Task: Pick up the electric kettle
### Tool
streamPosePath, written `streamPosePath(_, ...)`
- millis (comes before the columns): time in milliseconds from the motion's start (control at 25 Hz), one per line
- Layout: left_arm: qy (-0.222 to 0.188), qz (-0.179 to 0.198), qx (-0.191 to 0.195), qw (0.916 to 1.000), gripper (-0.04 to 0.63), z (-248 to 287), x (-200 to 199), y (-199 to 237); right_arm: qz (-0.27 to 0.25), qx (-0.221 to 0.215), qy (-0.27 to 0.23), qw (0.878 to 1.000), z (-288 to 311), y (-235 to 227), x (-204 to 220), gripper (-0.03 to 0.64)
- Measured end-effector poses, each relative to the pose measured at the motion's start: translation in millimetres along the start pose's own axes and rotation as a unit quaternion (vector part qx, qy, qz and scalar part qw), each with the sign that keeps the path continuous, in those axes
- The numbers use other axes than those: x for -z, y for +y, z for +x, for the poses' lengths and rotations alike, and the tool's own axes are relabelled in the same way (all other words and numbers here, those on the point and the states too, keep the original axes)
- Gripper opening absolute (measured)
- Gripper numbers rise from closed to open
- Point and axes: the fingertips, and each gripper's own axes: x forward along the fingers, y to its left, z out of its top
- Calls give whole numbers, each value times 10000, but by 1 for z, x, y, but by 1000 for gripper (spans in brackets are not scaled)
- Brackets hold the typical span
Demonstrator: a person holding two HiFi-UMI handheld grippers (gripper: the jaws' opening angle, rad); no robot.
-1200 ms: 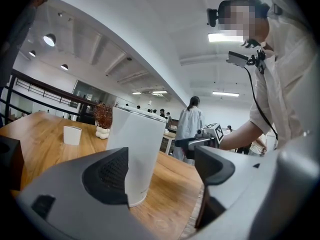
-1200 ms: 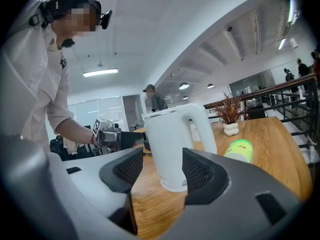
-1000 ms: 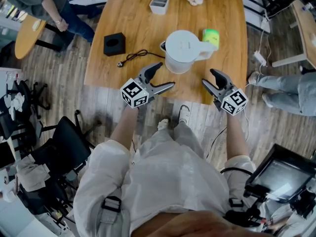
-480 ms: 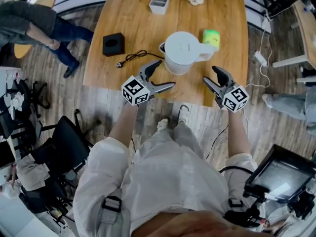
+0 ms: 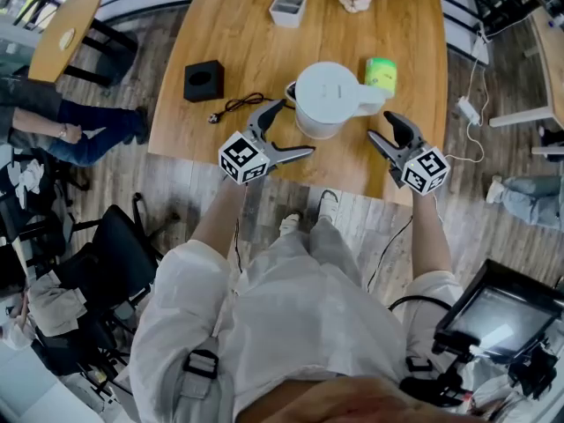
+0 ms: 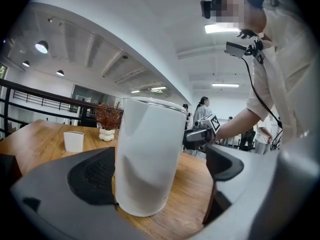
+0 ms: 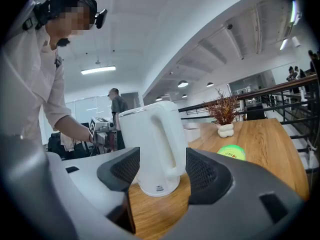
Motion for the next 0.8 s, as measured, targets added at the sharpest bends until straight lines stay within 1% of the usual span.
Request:
streamPosePath(160,-21,39,22,10000,561,8,-1,5,-157,-66,31,9998,5,-8,-6,268)
streamPosePath(280,59,112,77,9999,565,15,2,6,-263,-115,37,9996,11,-13,-10,268)
streamPosePath(560,22,239,19,9997,581,26,0,17,-428,-305,136,9985,22,-23,-12,268)
streamPosePath(720,52,410,134,9991,583,32,-3,20,-533,-429,238,9974,28,-25,-14,268)
streamPosePath(800,-13,468,232,9986,583,35,-5,19,-617,-502,269,9965,32,-25,-14,268)
